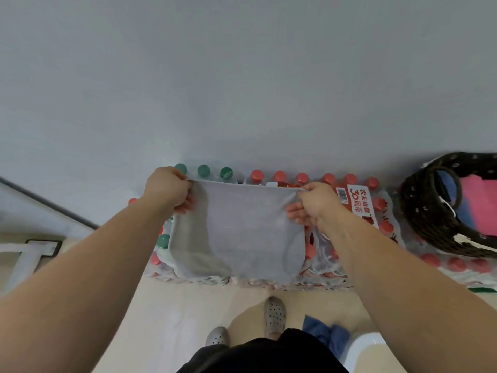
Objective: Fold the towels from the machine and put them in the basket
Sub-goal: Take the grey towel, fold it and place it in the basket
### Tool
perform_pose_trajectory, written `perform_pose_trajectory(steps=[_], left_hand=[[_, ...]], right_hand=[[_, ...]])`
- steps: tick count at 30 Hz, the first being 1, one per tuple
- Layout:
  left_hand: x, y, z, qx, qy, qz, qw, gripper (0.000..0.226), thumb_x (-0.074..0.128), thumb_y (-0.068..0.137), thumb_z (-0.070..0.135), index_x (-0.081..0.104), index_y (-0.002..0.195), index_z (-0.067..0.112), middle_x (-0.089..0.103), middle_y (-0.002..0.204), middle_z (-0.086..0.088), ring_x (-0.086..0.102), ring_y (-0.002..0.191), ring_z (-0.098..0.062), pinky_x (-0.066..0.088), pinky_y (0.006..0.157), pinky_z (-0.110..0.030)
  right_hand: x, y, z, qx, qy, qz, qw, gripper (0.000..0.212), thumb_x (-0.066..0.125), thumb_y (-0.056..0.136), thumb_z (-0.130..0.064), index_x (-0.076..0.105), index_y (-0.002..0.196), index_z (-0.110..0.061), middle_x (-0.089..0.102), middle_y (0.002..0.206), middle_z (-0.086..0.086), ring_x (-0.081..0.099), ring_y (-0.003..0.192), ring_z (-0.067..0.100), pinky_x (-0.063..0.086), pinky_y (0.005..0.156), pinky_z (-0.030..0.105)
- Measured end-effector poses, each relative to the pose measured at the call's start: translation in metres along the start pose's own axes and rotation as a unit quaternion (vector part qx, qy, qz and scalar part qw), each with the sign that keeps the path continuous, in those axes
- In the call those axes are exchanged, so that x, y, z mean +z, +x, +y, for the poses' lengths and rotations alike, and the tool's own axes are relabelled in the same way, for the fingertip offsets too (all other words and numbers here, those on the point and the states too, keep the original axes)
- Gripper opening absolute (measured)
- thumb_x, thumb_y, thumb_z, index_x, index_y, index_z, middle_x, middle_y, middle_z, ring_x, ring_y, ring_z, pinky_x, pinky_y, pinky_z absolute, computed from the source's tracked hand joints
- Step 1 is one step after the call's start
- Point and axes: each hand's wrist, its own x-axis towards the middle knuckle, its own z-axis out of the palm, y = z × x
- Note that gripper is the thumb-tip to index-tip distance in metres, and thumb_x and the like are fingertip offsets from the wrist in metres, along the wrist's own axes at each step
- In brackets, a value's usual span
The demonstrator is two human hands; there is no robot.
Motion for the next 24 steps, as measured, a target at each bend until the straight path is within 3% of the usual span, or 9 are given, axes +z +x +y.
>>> perform_pose_trajectory(steps=[4,7,10,12,14,18,22,24], left_hand=[[0.012,0.023,0.012,-0.008,-0.039,0.02,0.999,0.015,0.05,0.091,0.005,0.058,0.083,0.015,0.071,0.075,-0.024,0.065,0.051,-0.034,0.055,0.046,-0.04],[0.016,0.038,0.022,0.009,-0.042,0.04,0.998,0.016,0.054,0.086,0.007,0.06,0.076,0.017,0.072,0.077,-0.023,0.066,0.053,-0.032,0.057,0.05,-0.042],[0.012,0.052,0.025,0.036,-0.027,0.055,0.998,0.008,0.056,0.072,0.02,0.064,0.072,0.021,0.074,0.076,-0.014,0.072,0.072,-0.036,0.062,0.071,-0.053],[0.01,0.062,0.025,0.049,-0.029,0.064,0.996,0.01,0.057,0.07,0.02,0.066,0.071,0.024,0.073,0.077,-0.01,0.072,0.079,-0.036,0.061,0.077,-0.05],[0.01,0.062,0.034,0.064,-0.019,0.074,0.995,0.011,0.06,0.075,0.018,0.07,0.076,0.024,0.074,0.08,-0.007,0.072,0.081,-0.033,0.061,0.08,-0.045],[0.009,0.06,0.038,0.1,-0.004,0.09,0.991,0.01,0.067,0.083,0.02,0.075,0.089,0.019,0.074,0.086,-0.004,0.069,0.083,-0.026,0.058,0.08,-0.037],[0.005,0.052,0.033,0.13,-0.066,0.122,0.982,0.006,0.067,0.085,0.022,0.073,0.087,0.023,0.073,0.086,0.0,0.068,0.081,-0.023,0.057,0.08,-0.035],[0.001,0.046,0.031,0.14,-0.1,0.122,0.978,0.006,0.068,0.084,0.021,0.072,0.086,0.025,0.073,0.082,0.002,0.066,0.075,-0.019,0.055,0.077,-0.035]], right_hand=[[0.004,0.026,-0.015,0.02,0.042,-0.023,0.999,0.014,0.037,0.106,-0.016,0.036,0.117,-0.024,0.064,0.082,0.013,0.061,0.062,0.025,0.051,0.054,0.032],[0.002,0.043,-0.027,0.018,0.062,-0.026,0.998,0.008,0.039,0.105,-0.015,0.042,0.104,-0.022,0.063,0.092,0.017,0.061,0.069,0.026,0.051,0.062,0.039],[0.003,0.055,-0.039,0.011,0.078,-0.032,0.996,0.011,0.041,0.103,-0.014,0.042,0.109,-0.023,0.064,0.091,0.014,0.062,0.073,0.025,0.05,0.062,0.037],[0.006,0.058,-0.047,-0.007,0.082,-0.029,0.996,0.013,0.042,0.102,-0.013,0.043,0.112,-0.021,0.065,0.088,0.011,0.062,0.074,0.022,0.048,0.062,0.033],[0.008,0.059,-0.054,-0.03,0.087,-0.018,0.996,0.009,0.045,0.101,-0.012,0.051,0.098,-0.018,0.068,0.093,0.012,0.063,0.077,0.021,0.048,0.065,0.032],[0.008,0.054,-0.058,-0.039,0.168,-0.022,0.985,0.01,0.051,0.101,-0.015,0.057,0.093,-0.017,0.07,0.102,0.012,0.067,0.087,0.018,0.052,0.085,0.032],[0.009,0.041,-0.052,-0.092,0.293,-0.002,0.952,0.005,0.053,0.099,-0.008,0.058,0.098,-0.007,0.072,0.097,0.015,0.072,0.078,0.014,0.054,0.057,0.019],[0.008,0.034,-0.051,-0.118,0.301,0.005,0.946,0.006,0.056,0.097,-0.007,0.058,0.102,-0.006,0.072,0.101,0.016,0.073,0.085,0.017,0.058,0.068,0.022]])
